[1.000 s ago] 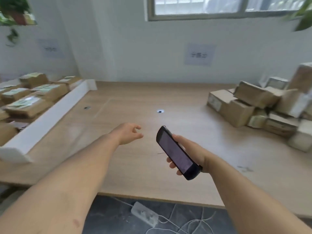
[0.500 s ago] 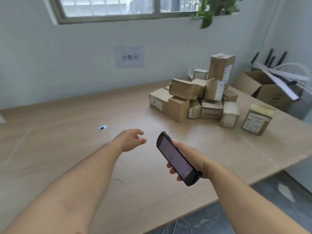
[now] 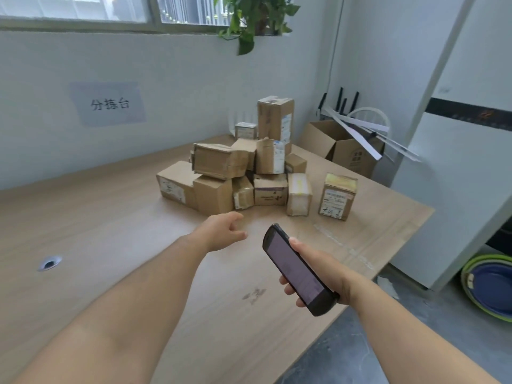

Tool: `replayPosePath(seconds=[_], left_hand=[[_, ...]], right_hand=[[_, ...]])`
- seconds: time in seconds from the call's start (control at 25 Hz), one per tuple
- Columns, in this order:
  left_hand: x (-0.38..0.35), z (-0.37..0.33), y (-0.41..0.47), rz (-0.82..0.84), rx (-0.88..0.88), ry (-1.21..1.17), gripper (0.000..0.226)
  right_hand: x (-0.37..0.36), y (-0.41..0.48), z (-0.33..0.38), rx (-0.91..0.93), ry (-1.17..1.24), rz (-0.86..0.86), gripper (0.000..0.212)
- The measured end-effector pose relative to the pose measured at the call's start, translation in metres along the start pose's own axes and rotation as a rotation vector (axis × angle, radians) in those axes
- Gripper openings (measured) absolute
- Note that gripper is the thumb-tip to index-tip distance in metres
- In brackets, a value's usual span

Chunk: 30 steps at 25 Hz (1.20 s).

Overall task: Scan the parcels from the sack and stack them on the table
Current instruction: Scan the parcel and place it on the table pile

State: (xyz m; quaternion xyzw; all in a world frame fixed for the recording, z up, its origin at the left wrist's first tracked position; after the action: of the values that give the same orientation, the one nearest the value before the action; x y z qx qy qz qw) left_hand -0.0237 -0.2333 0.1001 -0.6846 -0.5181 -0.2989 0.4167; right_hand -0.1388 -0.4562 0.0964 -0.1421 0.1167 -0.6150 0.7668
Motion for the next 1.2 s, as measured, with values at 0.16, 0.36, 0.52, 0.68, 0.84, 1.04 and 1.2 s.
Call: replayPosePath(seconds=[0.16,0.36,0.52,0.68,0.84,1.04,1.2], left_hand=[[-0.02,-0.08,0.056,-0.014,-0.072,0.107,0.069],[-0.052,-0.191,0.142,-0.002,-0.167,0.273,0.077],[-0.08,-0.264,0.191,-0.02,-0.272,0.34,0.079],[-0.106,-0.307,0.235,0.03,-0.294,0.516,0.096],[-0.129,-0.336,0.266,0.101,-0.35,0.693,0.111],[-0.149,-0.342,0.286,0.116,-0.36,0.783,0.106],[-0.141,-0.334,0.287,0.066,-0.305,0.811,0.12]], right_hand=[[0.076,0.02,0.004,0.015,0.038,-0.038,0.066],[0.18,0.052,0.011,0.018,0.07,-0.089,0.062],[0.244,0.072,0.006,-0.013,0.132,-0.122,0.063],[0.286,0.081,-0.002,-0.041,0.159,-0.163,0.061],[0.317,0.089,-0.012,-0.074,0.192,-0.196,0.063],[0.331,0.099,-0.022,-0.1,0.214,-0.206,0.063],[0.326,0.105,-0.025,-0.132,0.184,-0.182,0.064]])
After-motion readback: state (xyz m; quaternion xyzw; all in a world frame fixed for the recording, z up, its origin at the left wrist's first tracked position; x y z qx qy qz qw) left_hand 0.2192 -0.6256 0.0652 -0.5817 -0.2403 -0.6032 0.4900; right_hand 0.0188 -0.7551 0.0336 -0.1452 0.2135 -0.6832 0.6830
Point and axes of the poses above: each hand's wrist, its own y-axis towards the middle knuckle, its own x-axis out of the back of the hand, z = x × y, the point moved 1 cm from there along y, towards the middle knuckle, and after that the axes turned 12 degrees about x, right-handed, at the moved point
